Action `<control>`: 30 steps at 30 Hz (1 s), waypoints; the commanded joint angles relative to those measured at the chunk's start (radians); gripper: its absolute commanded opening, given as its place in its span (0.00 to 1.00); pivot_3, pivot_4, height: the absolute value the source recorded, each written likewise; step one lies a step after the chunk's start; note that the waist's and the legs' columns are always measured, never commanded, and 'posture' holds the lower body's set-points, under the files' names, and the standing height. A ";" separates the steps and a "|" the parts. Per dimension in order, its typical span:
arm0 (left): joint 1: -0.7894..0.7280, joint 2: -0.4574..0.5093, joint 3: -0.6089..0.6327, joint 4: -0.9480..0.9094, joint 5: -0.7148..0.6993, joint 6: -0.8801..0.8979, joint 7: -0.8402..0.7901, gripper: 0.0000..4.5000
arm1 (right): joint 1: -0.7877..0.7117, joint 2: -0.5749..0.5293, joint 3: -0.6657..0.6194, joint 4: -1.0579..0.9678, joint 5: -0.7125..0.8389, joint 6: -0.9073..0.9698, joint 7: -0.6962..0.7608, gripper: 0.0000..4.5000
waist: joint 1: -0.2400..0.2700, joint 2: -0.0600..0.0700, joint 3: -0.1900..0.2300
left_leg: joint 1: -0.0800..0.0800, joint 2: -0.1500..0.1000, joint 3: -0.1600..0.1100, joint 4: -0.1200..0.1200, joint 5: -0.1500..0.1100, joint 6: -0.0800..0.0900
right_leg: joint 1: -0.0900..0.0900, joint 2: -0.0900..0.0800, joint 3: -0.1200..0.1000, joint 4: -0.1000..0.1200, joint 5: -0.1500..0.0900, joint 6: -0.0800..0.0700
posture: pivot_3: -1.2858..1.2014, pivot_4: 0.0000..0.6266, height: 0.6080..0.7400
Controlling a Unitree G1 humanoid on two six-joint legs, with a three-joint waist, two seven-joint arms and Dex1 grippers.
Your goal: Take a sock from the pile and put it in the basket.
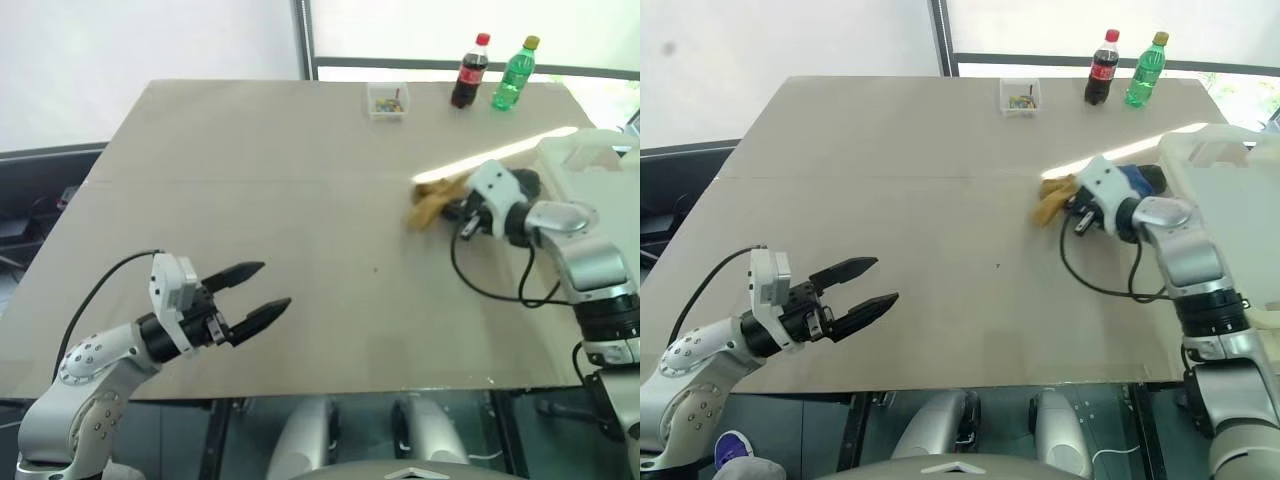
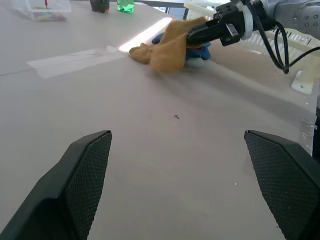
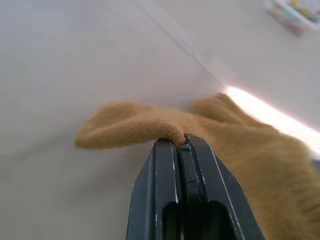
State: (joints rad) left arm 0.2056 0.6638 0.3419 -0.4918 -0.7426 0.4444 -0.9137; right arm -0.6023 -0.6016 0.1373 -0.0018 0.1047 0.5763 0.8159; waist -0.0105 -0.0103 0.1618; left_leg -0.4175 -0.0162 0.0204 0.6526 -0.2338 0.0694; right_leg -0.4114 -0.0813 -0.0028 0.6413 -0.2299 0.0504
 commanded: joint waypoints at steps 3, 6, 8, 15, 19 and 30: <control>-0.004 0.006 0.005 -0.023 -0.012 -0.012 -0.009 1.00 | 0.073 0.031 0.052 -0.158 0.008 0.066 -0.016 0.01 | 0.002 0.000 0.000 | 0.000 -0.001 0.000 0.000 0.000 0.000 | 0.000 -0.001 0.000 0.000 0.000 0.000 | 0.52 0.24 0.91; -0.003 0.009 0.006 -0.024 -0.012 -0.010 -0.011 1.00 | 0.158 0.030 0.111 -0.261 0.028 0.094 0.013 0.01 | 0.002 0.000 0.000 | 0.000 -0.001 0.000 -0.001 -0.002 -0.003 | 0.000 -0.002 0.000 0.000 0.000 0.000 | 0.52 0.24 0.91; 0.000 0.012 0.008 -0.025 -0.013 -0.008 -0.012 1.00 | 0.203 0.032 0.130 -0.310 0.044 0.126 0.018 0.01 | 0.001 0.000 0.000 | 0.000 -0.001 0.000 -0.001 -0.002 -0.003 | -0.001 -0.002 0.000 0.000 0.000 0.000 | 0.52 0.24 0.91; 0.002 0.031 0.000 -0.025 -0.003 -0.006 -0.023 1.00 | 0.288 0.057 0.203 -0.407 0.075 0.114 0.028 0.01 | -0.003 0.000 0.000 | 0.001 -0.001 -0.001 -0.001 -0.002 -0.004 | -0.001 -0.002 0.000 0.000 0.000 0.000 | 0.52 0.24 0.91; -0.010 0.038 -0.005 -0.014 0.002 -0.003 -0.030 1.00 | 0.284 0.064 0.200 -0.413 0.084 0.101 0.036 0.01 | 0.001 0.000 0.000 | 0.001 -0.001 -0.001 -0.001 -0.002 -0.004 | -0.001 -0.002 0.000 0.000 0.000 0.000 | 0.52 0.24 0.91; -0.101 0.031 -0.133 0.046 0.101 -0.029 -0.032 1.00 | 0.319 0.039 0.120 -0.509 0.211 0.158 0.044 0.60 | 0.003 -0.001 0.000 | 0.000 -0.003 -0.001 -0.001 -0.002 -0.004 | -0.001 -0.003 -0.001 0.000 0.000 0.000 | 0.52 0.24 0.91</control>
State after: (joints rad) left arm 0.1145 0.6961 0.2187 -0.4396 -0.6549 0.4410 -0.9495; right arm -0.2924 -0.5484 0.3012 -0.4525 0.2839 0.7302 0.8588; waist -0.0073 -0.0108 0.1617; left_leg -0.4174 -0.0189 0.0191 0.6515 -0.2358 0.0658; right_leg -0.4125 -0.0848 -0.0039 0.6409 -0.2300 0.0503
